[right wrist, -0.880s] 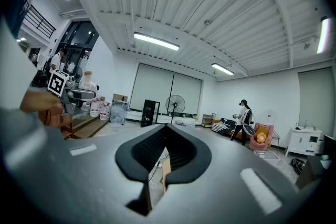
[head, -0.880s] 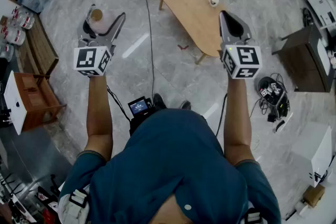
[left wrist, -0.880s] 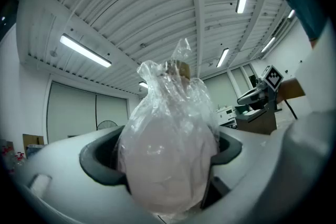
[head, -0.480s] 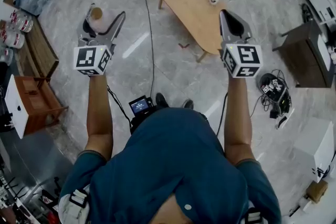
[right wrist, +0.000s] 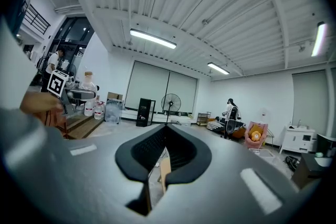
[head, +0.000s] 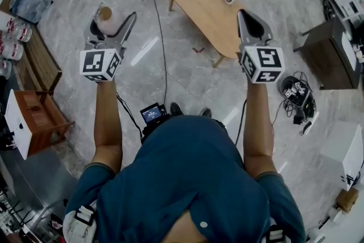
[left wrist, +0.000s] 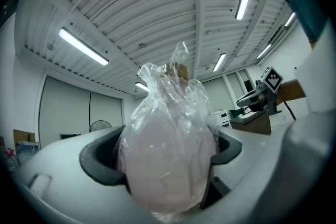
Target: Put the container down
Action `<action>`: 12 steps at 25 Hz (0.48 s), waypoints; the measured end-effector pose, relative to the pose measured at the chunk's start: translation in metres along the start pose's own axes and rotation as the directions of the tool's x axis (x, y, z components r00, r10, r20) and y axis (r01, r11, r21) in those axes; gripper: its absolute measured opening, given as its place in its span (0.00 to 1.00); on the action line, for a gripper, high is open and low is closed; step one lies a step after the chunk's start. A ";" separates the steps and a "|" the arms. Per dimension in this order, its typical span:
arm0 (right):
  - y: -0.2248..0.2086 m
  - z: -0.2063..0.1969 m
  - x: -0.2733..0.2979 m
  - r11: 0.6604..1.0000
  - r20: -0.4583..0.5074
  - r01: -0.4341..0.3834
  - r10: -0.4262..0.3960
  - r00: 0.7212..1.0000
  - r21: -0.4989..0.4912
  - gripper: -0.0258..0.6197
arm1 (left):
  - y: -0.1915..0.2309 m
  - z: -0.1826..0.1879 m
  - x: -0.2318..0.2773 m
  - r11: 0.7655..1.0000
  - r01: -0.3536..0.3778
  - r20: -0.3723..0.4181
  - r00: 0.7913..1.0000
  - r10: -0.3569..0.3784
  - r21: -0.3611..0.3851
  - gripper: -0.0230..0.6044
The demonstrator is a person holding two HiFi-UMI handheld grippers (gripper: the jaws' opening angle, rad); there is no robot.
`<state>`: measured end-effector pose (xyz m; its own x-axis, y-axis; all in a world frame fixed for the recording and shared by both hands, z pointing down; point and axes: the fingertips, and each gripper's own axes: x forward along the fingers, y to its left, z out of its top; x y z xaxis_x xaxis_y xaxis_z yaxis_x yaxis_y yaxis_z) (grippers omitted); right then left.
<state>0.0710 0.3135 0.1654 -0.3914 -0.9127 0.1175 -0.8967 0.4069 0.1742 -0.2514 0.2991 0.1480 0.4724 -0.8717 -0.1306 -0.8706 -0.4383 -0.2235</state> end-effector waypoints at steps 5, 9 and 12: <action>0.004 0.009 0.005 1.000 0.016 -0.003 0.002 1.000 0.029 0.06 | 0.008 0.001 0.004 1.000 0.016 0.014 1.000 -0.016 -0.010 0.72; 0.003 0.015 0.010 0.999 0.027 0.007 -0.008 1.000 0.050 0.06 | 0.015 0.000 0.011 1.000 0.020 0.024 1.000 -0.019 -0.023 0.72; 0.000 0.012 0.016 0.998 0.018 0.015 -0.016 1.000 0.054 0.06 | 0.018 -0.006 0.017 0.999 0.021 0.023 1.000 -0.020 -0.034 0.72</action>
<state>0.0622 0.2987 0.1556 -0.3807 -0.9196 0.0968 -0.9124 0.3906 0.1227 -0.2596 0.2749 0.1476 0.4927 -0.8576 -0.1479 -0.8647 -0.4634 -0.1935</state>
